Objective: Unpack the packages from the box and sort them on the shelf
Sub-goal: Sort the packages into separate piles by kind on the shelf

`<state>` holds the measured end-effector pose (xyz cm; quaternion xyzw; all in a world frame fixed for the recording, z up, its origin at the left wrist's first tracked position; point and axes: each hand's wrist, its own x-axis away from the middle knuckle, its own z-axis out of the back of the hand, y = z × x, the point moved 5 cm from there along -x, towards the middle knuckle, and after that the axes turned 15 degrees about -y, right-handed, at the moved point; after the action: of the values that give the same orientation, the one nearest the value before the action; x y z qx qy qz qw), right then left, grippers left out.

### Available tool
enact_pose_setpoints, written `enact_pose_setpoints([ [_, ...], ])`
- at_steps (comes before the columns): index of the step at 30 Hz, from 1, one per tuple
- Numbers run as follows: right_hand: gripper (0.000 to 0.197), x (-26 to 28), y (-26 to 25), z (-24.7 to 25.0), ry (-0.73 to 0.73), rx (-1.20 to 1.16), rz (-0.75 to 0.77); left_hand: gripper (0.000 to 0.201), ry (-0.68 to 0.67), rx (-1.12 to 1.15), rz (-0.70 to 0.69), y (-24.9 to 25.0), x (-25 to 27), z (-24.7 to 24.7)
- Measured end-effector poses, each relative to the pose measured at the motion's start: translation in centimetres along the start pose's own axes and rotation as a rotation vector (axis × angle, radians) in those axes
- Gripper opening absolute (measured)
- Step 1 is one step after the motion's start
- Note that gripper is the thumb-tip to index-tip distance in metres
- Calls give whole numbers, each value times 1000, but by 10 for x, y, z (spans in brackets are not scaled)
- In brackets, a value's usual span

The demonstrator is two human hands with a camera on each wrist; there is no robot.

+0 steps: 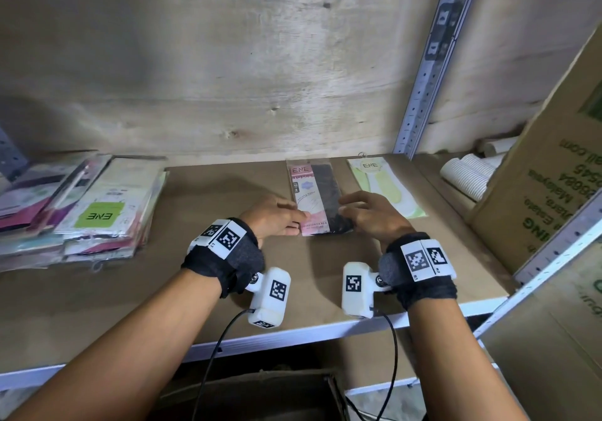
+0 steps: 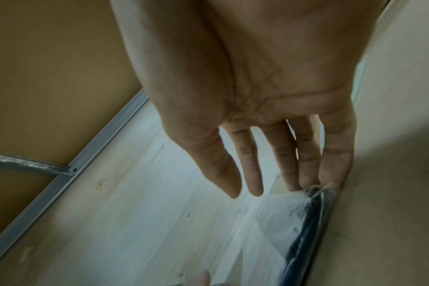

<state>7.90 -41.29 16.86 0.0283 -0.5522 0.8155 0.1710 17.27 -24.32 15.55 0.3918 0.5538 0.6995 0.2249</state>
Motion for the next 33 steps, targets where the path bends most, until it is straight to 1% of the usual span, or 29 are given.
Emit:
enact_pose_setpoints([
  [3, 28, -1, 1, 5, 16, 17, -5, 25, -4, 8, 4, 0, -4, -3],
  [4, 28, -1, 2, 6, 16, 24, -8, 26, -5, 8, 5, 0, -5, -4],
  [7, 28, -2, 4, 8, 20, 30, -20, 19, -7, 13, 0, 2, -8, -7],
  [10, 26, -3, 7, 9, 35, 28, -30, 29, 9, 27, 2, 2, -9, -7],
  [14, 25, -4, 8, 10, 55, 39, -41, 33, -3, 21, 8, 2, -6, -5],
  [17, 25, -1, 3, 14, 116, 99, -37, 39, 40, 26, -5, 4, 3, 9],
  [20, 23, 4, -12, 14, 169, 184, 0, 36, 91, 42, -28, 6, 19, 31],
  [24, 21, 14, -39, -1, 191, 189, 80, 33, 165, 39, -66, 8, 48, 62],
  [27, 16, 19, -54, -34, 119, 71, 106, 25, 251, 29, -107, 8, 80, 93],
  [29, 12, 19, -61, -64, 28, -29, 107, 22, 317, 25, -135, 9, 100, 114],
  [33, 16, 5, -79, -133, -185, -99, 95, 7, 458, 28, -184, 11, 143, 159],
])
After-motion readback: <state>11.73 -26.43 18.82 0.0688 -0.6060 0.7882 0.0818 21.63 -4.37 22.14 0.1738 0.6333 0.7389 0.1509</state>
